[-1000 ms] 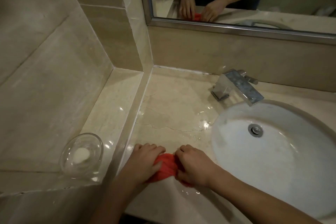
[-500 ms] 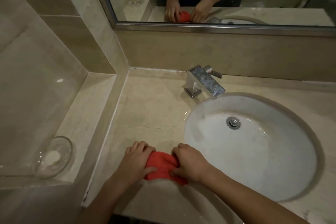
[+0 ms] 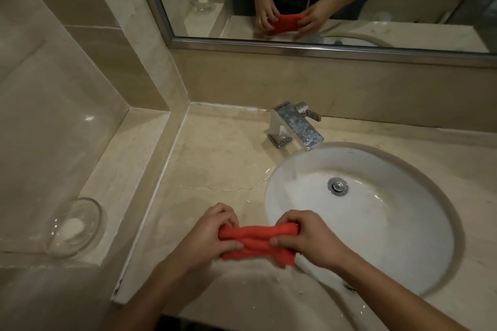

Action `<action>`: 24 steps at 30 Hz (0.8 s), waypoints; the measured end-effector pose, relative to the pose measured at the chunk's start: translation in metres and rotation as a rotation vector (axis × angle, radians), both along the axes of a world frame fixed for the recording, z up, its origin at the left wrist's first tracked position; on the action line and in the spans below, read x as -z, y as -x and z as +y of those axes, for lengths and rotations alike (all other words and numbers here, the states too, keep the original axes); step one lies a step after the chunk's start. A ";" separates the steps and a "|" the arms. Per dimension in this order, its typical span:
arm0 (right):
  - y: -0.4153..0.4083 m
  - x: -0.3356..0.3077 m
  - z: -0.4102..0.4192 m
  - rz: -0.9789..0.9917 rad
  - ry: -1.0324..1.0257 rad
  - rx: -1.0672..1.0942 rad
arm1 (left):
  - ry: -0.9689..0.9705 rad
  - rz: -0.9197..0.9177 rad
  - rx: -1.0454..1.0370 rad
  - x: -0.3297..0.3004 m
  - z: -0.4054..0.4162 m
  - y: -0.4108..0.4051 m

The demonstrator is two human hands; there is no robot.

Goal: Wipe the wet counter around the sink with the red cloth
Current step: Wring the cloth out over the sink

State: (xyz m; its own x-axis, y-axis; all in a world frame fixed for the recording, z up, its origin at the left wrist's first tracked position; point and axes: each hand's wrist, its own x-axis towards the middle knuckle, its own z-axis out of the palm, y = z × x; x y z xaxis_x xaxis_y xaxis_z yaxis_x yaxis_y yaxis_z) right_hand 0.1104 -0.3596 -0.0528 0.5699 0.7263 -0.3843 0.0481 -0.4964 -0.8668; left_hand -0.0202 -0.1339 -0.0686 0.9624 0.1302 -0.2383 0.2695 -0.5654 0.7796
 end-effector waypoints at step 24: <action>-0.063 -0.017 -0.148 0.000 -0.038 0.625 | 0.211 0.113 -0.027 -0.004 -0.122 -0.144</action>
